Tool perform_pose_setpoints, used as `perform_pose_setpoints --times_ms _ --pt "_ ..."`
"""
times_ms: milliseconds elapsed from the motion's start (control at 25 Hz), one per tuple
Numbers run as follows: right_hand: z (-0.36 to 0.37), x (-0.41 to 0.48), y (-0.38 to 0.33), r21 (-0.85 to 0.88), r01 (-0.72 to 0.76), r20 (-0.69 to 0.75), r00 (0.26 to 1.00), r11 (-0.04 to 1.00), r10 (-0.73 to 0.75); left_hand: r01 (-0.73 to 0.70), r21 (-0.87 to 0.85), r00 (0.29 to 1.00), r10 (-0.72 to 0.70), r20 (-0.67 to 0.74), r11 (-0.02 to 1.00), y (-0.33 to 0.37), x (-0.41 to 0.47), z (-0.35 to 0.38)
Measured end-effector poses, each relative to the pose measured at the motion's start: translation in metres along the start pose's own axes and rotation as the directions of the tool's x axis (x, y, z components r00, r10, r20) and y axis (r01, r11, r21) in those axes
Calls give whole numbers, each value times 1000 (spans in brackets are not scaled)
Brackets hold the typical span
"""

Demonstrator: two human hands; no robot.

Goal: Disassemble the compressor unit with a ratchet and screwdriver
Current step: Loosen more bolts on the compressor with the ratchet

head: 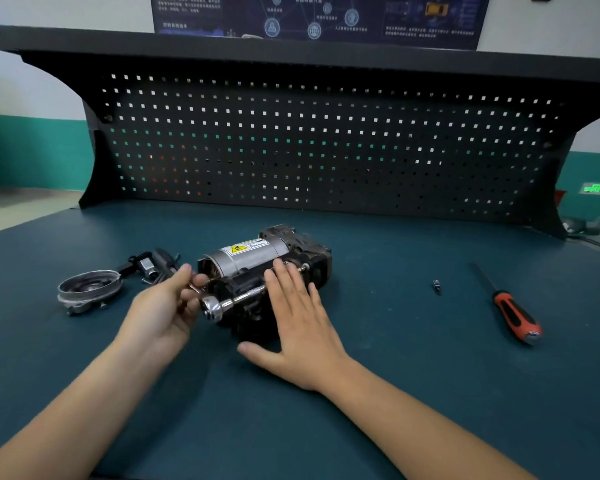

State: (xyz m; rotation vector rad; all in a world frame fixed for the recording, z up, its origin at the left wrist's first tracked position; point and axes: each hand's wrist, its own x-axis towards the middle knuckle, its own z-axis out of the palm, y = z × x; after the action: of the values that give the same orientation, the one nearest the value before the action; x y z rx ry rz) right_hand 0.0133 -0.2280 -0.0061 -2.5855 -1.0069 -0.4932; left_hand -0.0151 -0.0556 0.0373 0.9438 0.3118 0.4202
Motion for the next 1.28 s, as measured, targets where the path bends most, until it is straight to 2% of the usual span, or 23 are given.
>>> perform_pose_setpoints --times_ms 80,160,200,240,320,360,400,440,480,520,560,600,640,680,720,760,840,960,1040,1120,1200,1240,1280 --pt "2 0 0 -41 -10 -7 1000 999 10 -127 57 991 124 50 990 -6 -3 -1" --pt "1 1 0 -77 -10 -16 1000 997 9 -468 216 876 419 239 857 -7 -13 1" --pt "1 2 1 -88 -10 -19 1000 996 8 -673 285 730 550 406 682 -5 -20 1" --pt "0 2 2 -90 -11 -20 1000 996 9 -846 318 528 588 613 428 -3 -26 -1" --pt "-2 3 2 -72 -13 -17 1000 997 12 -975 174 113 362 925 -140 -2 -32 -13" --pt "-2 3 2 -65 -12 -15 1000 998 11 -939 40 -35 211 977 -341 -3 -33 -19" --pt "-1 3 2 -71 -6 -16 1000 997 5 -894 -42 -102 111 988 -447 -5 -33 -24" --pt "-1 2 3 -82 0 -19 1000 997 -1 -881 -55 -116 102 988 -469 -6 -32 -26" --pt "-1 2 4 -89 4 -24 1000 996 -6 -914 19 -60 182 982 -404 -5 -32 -23" --pt "0 2 4 -90 7 -29 1000 996 -9 -960 176 94 344 934 -217 -3 -32 -17" --pt "1 3 4 -86 12 -36 999 996 -15 -930 352 354 498 791 103 0 -31 -10" --pt "1 4 2 -74 19 -43 999 997 -22 -774 413 631 530 566 480 2 -25 -3" --pt "1 5 1 -55 24 -47 999 998 -26 -514 362 848 399 348 778 6 -18 1" --pt "1 7 1 -32 30 -53 998 999 -32 -255 272 959 205 198 928 8 -10 2" --pt "2 8 1 -11 44 -57 997 999 -45 -64 199 992 42 115 978 8 -5 -1" --pt "1 9 2 8 65 -65 996 998 -65 50 156 995 -62 76 987 7 -3 -3" --pt "-3 11 8 75 90 -118 990 993 -81 114 126 991 -122 60 985 6 -1 -6" --pt "-14 13 26 67 111 -478 876 992 -66 84 98 994 -91 64 992 7 -6 -4" --pt "-15 18 35 -26 193 -582 795 981 -172 -13 145 997 1 79 989 6 -9 -3" --pt "-15 22 38 -77 252 -570 782 965 -250 -252 262 960 208 186 931 2 -15 -4" --pt "-17 27 41 -136 285 -558 769 949 -311 -572 369 805 416 423 732 1 -24 -5" --pt "-18 29 43 -171 302 -542 766 938 -346 -719 396 680 461 570 571 2 -29 -7" --pt "-21 31 45 -191 319 -520 769 928 -372 -844 414 533 445 719 341 3 -33 -11"
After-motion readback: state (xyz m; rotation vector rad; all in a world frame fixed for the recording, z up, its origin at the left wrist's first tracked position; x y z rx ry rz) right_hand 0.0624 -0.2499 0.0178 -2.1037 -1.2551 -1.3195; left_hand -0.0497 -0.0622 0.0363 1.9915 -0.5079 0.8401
